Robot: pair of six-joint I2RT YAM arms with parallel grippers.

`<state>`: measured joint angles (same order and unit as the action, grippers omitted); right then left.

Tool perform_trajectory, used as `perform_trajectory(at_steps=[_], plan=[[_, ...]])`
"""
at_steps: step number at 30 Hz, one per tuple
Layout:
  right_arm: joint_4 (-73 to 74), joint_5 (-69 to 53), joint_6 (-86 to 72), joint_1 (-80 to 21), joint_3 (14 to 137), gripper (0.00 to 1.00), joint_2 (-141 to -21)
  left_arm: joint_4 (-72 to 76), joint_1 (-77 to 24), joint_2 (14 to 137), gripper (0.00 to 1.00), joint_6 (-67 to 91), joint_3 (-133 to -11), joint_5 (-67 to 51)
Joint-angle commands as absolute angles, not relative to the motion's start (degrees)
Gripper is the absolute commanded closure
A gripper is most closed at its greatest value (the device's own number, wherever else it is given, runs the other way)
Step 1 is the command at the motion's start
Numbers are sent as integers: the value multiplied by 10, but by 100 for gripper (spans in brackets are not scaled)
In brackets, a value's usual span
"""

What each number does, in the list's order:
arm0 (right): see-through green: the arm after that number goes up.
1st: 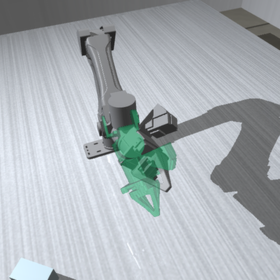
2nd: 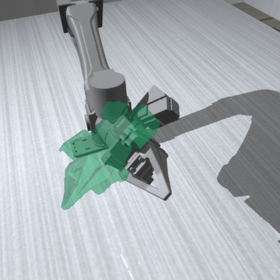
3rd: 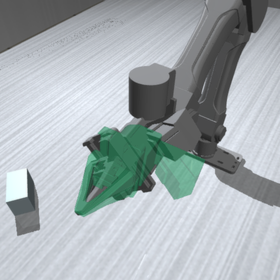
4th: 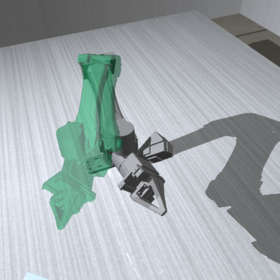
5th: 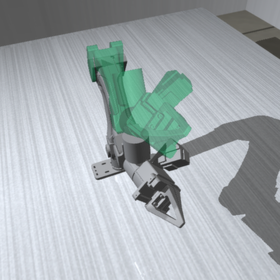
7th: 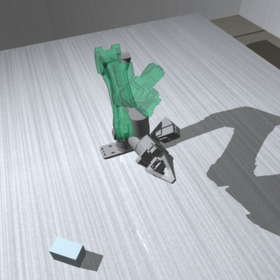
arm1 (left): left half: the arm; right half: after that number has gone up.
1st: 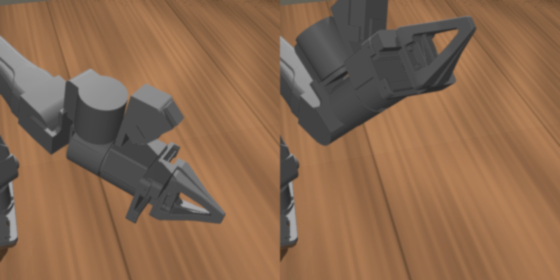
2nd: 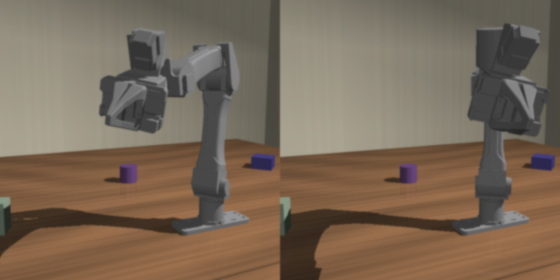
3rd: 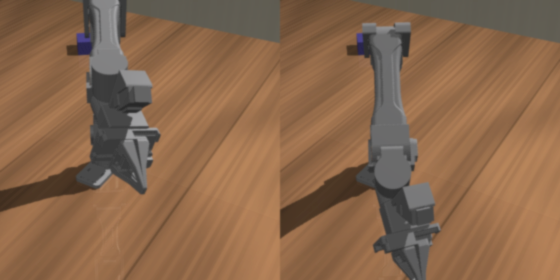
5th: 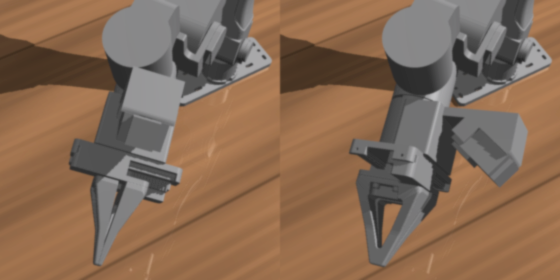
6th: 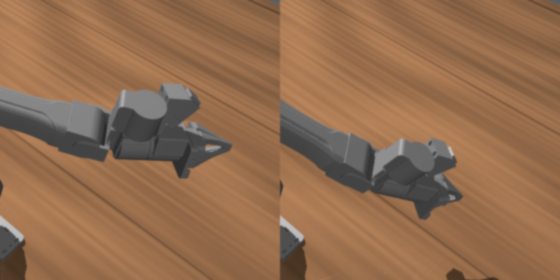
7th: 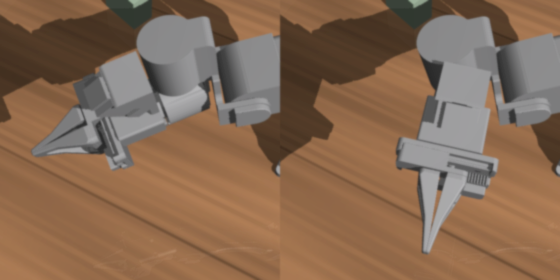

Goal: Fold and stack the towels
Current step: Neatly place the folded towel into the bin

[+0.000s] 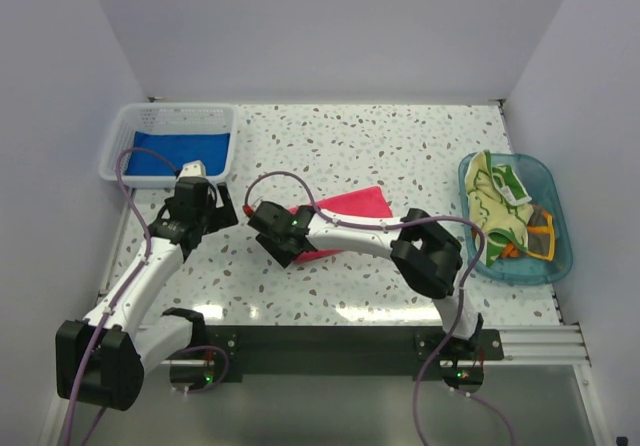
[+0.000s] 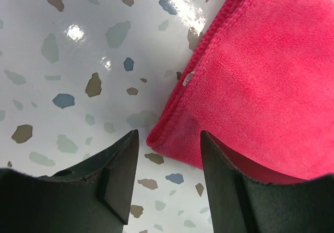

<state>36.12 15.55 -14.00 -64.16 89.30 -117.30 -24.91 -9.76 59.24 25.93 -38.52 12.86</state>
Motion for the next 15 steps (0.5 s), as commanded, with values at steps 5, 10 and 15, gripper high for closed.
perform_trajectory(at_steps=[5,10,15], plan=[[358,156,-155,-642,903,46,-1214,-236,-92,591,0,262,-384,131],[353,174,-160,-642,885,45,-1230,-236,-92,592,0,261,-383,131],[352,185,-158,-642,867,57,-1249,-233,-91,593,0,258,-381,119]])
